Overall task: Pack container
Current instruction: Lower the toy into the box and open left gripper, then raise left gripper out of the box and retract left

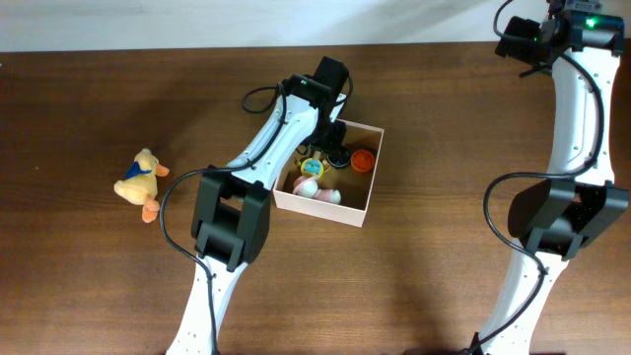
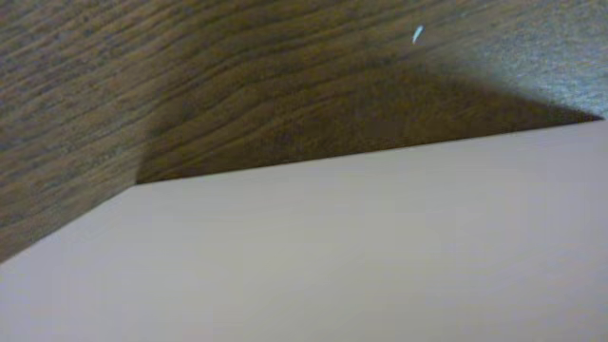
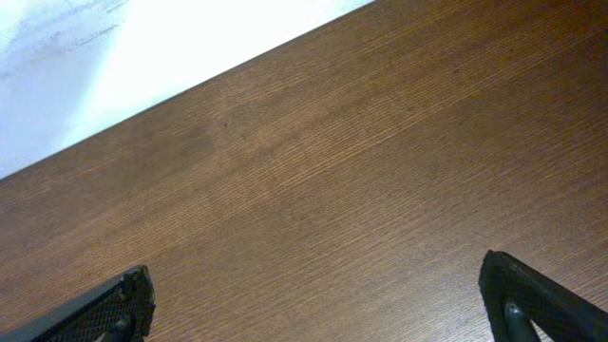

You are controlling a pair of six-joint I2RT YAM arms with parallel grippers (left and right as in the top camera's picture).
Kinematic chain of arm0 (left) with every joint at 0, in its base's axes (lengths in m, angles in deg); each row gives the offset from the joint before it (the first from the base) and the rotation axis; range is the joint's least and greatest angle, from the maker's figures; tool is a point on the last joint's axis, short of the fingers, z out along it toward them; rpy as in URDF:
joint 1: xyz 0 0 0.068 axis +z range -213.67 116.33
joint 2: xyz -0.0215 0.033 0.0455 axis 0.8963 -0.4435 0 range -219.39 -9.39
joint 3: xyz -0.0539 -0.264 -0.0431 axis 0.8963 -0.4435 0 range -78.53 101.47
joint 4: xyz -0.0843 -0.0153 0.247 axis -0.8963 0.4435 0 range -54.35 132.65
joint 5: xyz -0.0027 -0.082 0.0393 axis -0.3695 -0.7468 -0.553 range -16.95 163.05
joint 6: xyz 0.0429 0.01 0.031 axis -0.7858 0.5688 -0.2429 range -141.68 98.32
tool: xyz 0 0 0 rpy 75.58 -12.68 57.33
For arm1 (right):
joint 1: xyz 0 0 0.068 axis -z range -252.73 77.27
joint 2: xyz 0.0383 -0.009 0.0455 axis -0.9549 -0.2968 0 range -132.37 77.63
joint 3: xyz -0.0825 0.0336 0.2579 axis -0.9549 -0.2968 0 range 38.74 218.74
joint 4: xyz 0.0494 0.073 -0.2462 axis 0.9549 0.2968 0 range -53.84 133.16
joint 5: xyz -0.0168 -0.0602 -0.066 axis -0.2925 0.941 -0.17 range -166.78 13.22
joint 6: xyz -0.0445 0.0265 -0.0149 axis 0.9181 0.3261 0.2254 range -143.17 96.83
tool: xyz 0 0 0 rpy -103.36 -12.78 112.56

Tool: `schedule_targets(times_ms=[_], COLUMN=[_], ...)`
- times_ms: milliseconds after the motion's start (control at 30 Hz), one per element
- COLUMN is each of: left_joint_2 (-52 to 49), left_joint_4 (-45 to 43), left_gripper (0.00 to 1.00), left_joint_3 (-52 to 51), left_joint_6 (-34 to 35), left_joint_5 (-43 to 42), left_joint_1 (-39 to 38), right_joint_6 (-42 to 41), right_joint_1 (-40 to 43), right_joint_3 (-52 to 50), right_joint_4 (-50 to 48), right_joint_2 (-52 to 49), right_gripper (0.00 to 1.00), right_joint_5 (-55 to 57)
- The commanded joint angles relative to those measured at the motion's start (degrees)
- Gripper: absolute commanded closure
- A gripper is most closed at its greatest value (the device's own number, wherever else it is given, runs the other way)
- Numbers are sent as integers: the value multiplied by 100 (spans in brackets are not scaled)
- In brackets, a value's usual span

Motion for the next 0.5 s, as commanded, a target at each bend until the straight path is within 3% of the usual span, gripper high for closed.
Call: schedule_targets(times_ms=[0, 267, 467], left_joint_2=[-57, -57, -57], left_joint_4=[122, 870, 1849], left_gripper=[41, 42, 43], left_joint_3=[490, 1878, 3152], left_joint_6=[-11, -118, -114], left_joint_5=[9, 142, 883], left_joint_1=[42, 42, 125], right_joint_6=[-52, -52, -52], right_joint_1=[-20, -20, -20], right_joint_3=[-15, -15, -15], right_joint_4=[-15, -13, -15], right_joint_2=[87, 87, 87], right_gripper=[1, 1, 1], right_joint_5=[9, 9, 9])
